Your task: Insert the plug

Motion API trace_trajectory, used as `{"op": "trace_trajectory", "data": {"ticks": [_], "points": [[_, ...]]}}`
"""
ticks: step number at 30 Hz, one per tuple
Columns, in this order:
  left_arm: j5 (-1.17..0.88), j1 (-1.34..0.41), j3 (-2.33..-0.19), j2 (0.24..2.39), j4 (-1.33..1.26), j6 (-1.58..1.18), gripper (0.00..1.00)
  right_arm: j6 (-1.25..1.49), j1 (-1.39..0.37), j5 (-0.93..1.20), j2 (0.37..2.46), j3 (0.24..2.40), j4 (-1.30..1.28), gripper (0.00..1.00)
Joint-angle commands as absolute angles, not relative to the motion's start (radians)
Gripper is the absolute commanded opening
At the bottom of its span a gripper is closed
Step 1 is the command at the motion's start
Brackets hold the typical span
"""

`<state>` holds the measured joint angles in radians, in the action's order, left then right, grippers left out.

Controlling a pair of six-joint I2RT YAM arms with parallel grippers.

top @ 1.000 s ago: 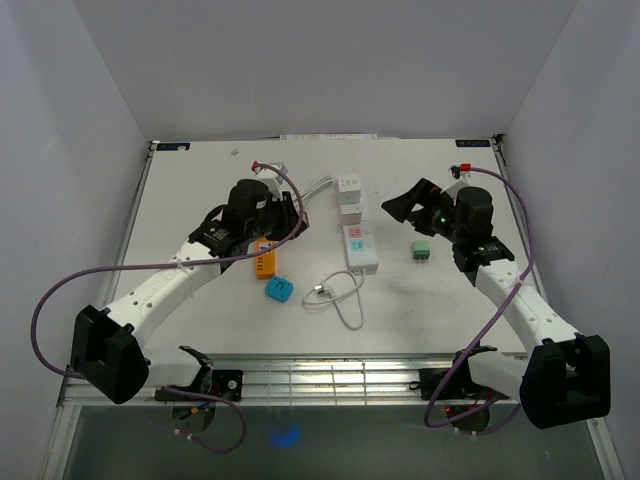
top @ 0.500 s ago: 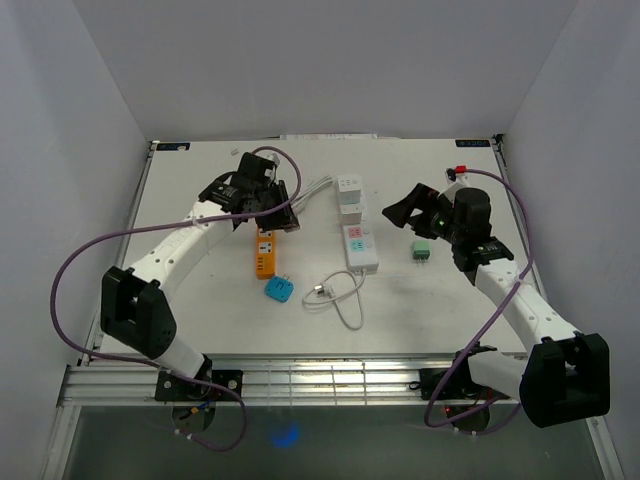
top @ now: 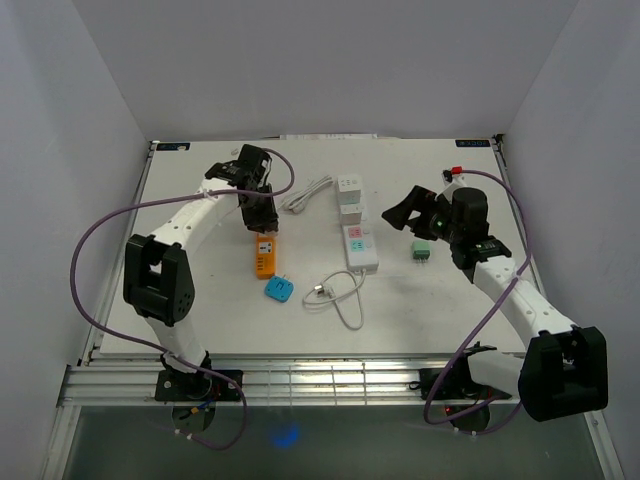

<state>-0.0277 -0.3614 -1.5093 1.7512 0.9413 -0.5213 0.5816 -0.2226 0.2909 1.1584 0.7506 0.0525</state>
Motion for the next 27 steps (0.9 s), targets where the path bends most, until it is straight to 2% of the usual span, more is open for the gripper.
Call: {"op": "trace_trajectory", "data": {"ticks": [1, 8, 17, 27], "points": [[0.008, -0.334, -1.560, 1.775, 0.988, -0.459, 0.00, 0.552, -0.216, 0.308, 1.177, 0.799, 0.071, 0.94], [-0.101, -0.291, -1.608, 1.832, 0.956, -0.374, 0.00, 0.540, -0.215, 0.331, 1.198, 0.795, 0.069, 0.93], [-0.120, -0.290, -1.746, 1.956, 1.037, -0.313, 0.00, 0.531, -0.212, 0.353, 1.201, 0.792, 0.069, 0.93], [-0.104, -0.290, -1.776, 1.971, 1.095, -0.330, 0.00, 0.526, -0.204, 0.364, 1.209, 0.790, 0.072, 0.93]]}}
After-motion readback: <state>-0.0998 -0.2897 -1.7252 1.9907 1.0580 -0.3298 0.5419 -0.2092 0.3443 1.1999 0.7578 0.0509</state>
